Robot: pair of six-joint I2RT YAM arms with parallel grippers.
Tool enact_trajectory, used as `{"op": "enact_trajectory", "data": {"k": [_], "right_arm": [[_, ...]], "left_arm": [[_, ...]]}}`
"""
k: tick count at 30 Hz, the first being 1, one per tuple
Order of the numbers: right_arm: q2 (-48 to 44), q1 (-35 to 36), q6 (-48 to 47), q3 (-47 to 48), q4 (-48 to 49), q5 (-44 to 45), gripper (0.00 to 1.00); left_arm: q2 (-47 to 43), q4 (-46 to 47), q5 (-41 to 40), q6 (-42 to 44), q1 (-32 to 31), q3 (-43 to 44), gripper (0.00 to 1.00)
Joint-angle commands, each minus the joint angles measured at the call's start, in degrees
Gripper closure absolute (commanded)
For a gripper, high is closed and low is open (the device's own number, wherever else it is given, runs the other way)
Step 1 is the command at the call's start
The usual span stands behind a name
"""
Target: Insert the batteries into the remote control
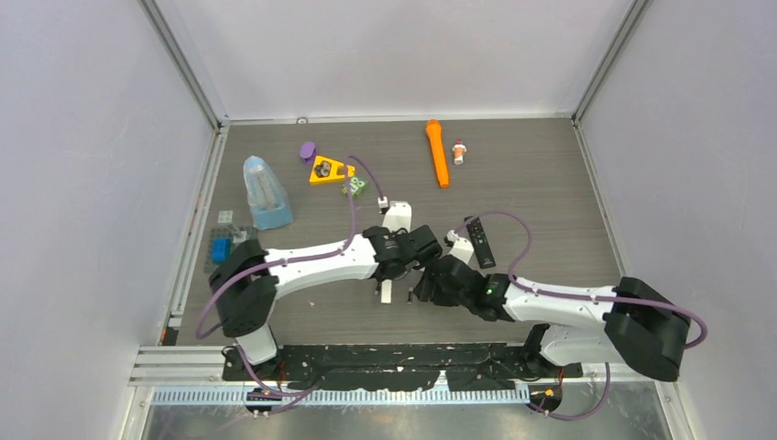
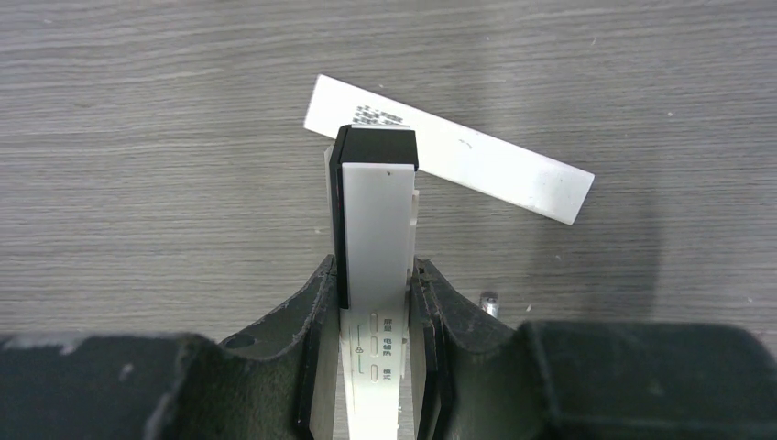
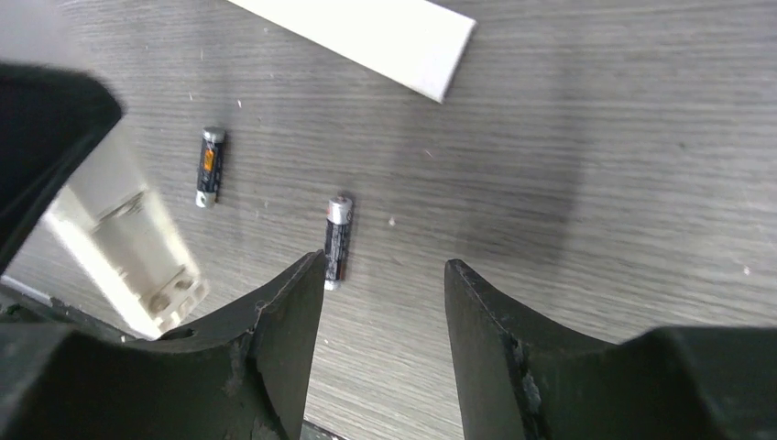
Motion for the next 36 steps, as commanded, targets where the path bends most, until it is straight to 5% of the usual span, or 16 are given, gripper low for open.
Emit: {"op": "enact_trajectory", "data": {"k": [1,9,22,29,36], "right_arm": [[5.53,0.06,-3.30,8.51,-6.26,2.47,0.45],[18.26,3.07,-4.89,18.17,-12.00,5.36,0.51],[28.36,7.19,-2.14,25.54,-21.87,12.08,0.89],[17.09,7.30,-4.04,22.94,-18.97,16.32,0.95],[-5.83,7.26,-13.48,17.72,-5.76,14.69,0.95]], "left_arm": [[-10.72,1.63,-6.26,-1.56,0.43,-3.11,1.00],[-25.76,4.84,-9.48,-1.98,3.63,-13.57,1.00],[-36.26,7.77,-7.64,-2.25,9.17,-23.45,1.00],[-38.70,17.66,0.34,3.19,10.16,-26.76,1.00],[-43.21,36.54,23.68,11.41,12.82,-32.28,1.00]]}}
